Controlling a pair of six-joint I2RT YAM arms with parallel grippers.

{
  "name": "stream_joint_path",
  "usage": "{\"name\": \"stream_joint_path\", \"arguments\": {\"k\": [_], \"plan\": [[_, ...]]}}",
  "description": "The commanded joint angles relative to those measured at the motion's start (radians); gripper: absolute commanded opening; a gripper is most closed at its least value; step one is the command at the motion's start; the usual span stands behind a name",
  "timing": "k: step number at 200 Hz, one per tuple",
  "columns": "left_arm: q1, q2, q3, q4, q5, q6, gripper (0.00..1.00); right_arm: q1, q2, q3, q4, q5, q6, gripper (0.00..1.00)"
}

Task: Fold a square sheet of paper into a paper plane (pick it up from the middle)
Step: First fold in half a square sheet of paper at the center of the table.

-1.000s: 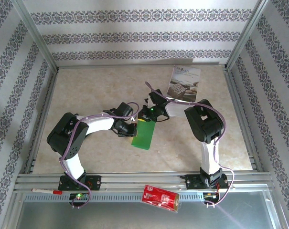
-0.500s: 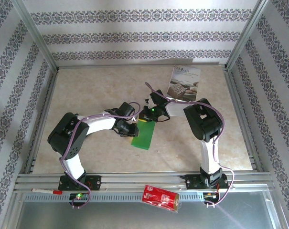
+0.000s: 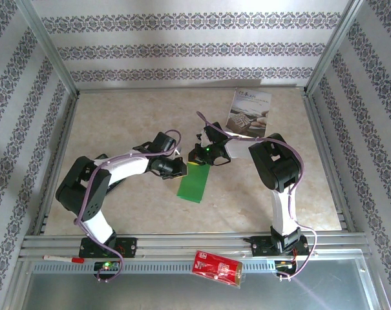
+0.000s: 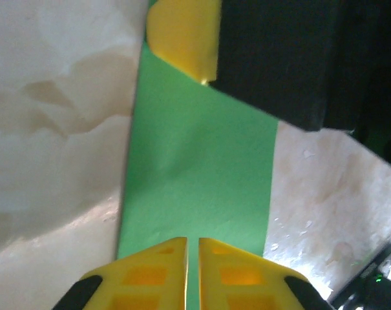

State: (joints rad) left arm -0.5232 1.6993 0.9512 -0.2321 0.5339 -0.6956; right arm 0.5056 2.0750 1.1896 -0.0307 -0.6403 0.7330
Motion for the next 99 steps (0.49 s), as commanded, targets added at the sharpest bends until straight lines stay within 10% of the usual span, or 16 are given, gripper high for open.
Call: {"name": "stream_joint_path", "arguments": {"k": [1, 99], "plan": [[0.003, 0.050, 0.013, 0.082, 0.056, -0.042, 0.05, -0.016, 0.071, -0.055, -0.093, 0.114, -0.027, 0.00], [0.066, 0.177, 0.087, 0.098, 0.113, -0.019, 0.00, -0.018, 0.079, -0.062, -0.095, 0.125, -0.032, 0.00]]}}
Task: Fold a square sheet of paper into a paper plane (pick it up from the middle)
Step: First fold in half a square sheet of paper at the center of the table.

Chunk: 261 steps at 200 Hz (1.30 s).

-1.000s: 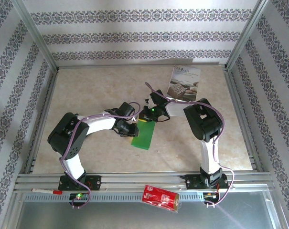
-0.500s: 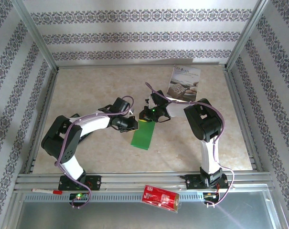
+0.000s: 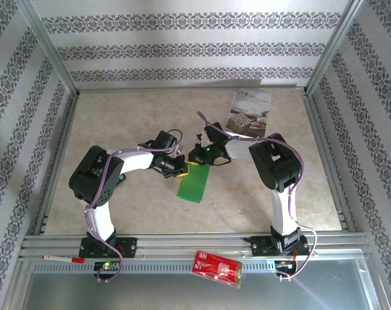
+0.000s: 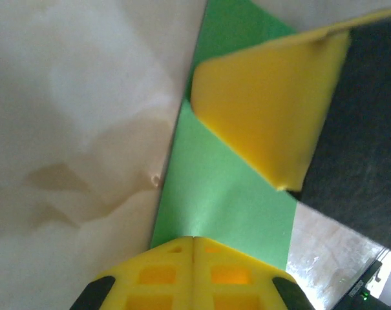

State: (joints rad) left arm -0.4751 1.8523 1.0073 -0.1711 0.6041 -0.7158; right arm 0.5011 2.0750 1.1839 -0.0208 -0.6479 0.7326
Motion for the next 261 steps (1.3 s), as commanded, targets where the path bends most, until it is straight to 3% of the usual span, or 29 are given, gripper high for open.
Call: {"name": "stream_joint_path", "arguments": {"k": [1, 80, 261], "plan": [[0.019, 0.025, 0.032, 0.038, 0.044, 0.001, 0.00, -0.013, 0.080, -0.057, -0.105, 0.133, -0.033, 0.00], [0.043, 0.087, 0.001, 0.053, 0.093, -0.010, 0.00, -0.013, 0.079, -0.063, -0.108, 0.137, -0.032, 0.00], [-0.039, -0.049, -0.247, -0.046, 0.150, 0.043, 0.00, -0.010, 0.083, -0.064, -0.123, 0.169, -0.019, 0.00]]}}
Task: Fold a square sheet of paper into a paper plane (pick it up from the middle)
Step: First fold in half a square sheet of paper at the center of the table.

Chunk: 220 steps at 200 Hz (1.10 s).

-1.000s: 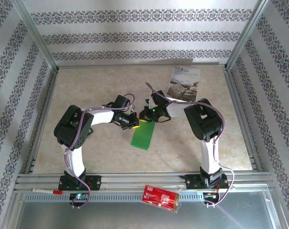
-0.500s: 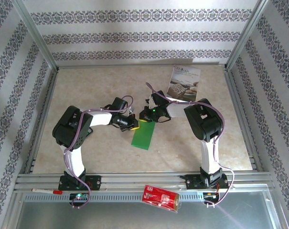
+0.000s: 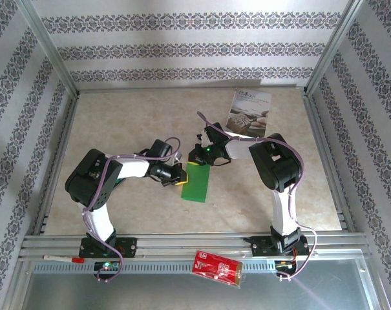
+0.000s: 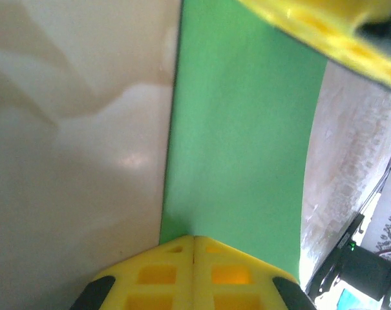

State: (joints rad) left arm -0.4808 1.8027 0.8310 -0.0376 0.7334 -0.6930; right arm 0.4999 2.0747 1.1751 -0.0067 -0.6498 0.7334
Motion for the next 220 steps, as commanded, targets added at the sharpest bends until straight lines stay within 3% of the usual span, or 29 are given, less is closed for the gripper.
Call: {"name": "stream_joint_path", "arguments": {"k": [1, 96, 220], "plan": [[-0.034, -0.001, -0.072, -0.179, 0.020, 0.021, 0.00, -0.009, 0.084, -0.055, -0.138, 0.171, -0.020, 0.00], [-0.115, -0.086, -0.205, -0.172, 0.012, -0.030, 0.00, -0.009, 0.078, -0.063, -0.140, 0.184, -0.015, 0.00], [-0.145, -0.153, -0.318, -0.142, 0.055, -0.065, 0.00, -0.010, 0.092, -0.052, -0.163, 0.175, -0.051, 0.00]]}}
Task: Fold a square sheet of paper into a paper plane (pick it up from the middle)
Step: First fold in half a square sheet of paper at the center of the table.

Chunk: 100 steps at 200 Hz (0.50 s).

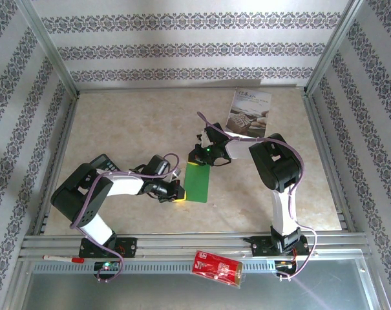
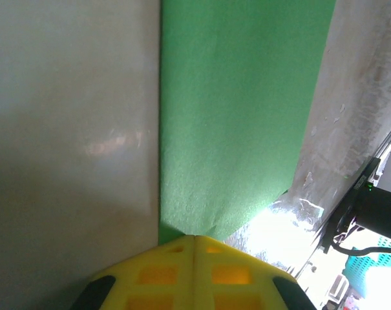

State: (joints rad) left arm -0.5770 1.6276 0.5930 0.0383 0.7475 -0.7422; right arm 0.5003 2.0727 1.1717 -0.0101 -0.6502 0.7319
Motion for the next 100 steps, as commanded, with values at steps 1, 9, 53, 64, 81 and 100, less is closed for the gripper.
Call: {"name": "stream_joint_path", "arguments": {"k": [1, 9, 53, 64, 81, 100], "plan": [[-0.049, 0.020, -0.080, -0.218, 0.043, -0.016, 0.00, -0.011, 0.094, -0.048, -0.160, 0.174, -0.049, 0.00], [-0.049, 0.002, -0.080, -0.213, 0.056, -0.017, 0.00, -0.011, 0.095, -0.045, -0.165, 0.171, -0.056, 0.00], [-0.025, -0.197, -0.019, -0.156, 0.079, -0.061, 0.11, -0.011, 0.084, 0.000, -0.222, 0.075, -0.197, 0.00], [0.000, -0.255, -0.010, -0.156, 0.037, -0.079, 0.16, -0.011, 0.075, 0.016, -0.261, 0.046, -0.253, 0.00], [0.026, -0.332, -0.009, -0.168, -0.061, -0.103, 0.24, -0.014, 0.054, 0.030, -0.300, -0.018, -0.312, 0.00], [0.028, -0.366, 0.011, -0.201, -0.168, -0.095, 0.28, -0.022, -0.007, 0.041, -0.301, -0.070, -0.319, 0.00]]}}
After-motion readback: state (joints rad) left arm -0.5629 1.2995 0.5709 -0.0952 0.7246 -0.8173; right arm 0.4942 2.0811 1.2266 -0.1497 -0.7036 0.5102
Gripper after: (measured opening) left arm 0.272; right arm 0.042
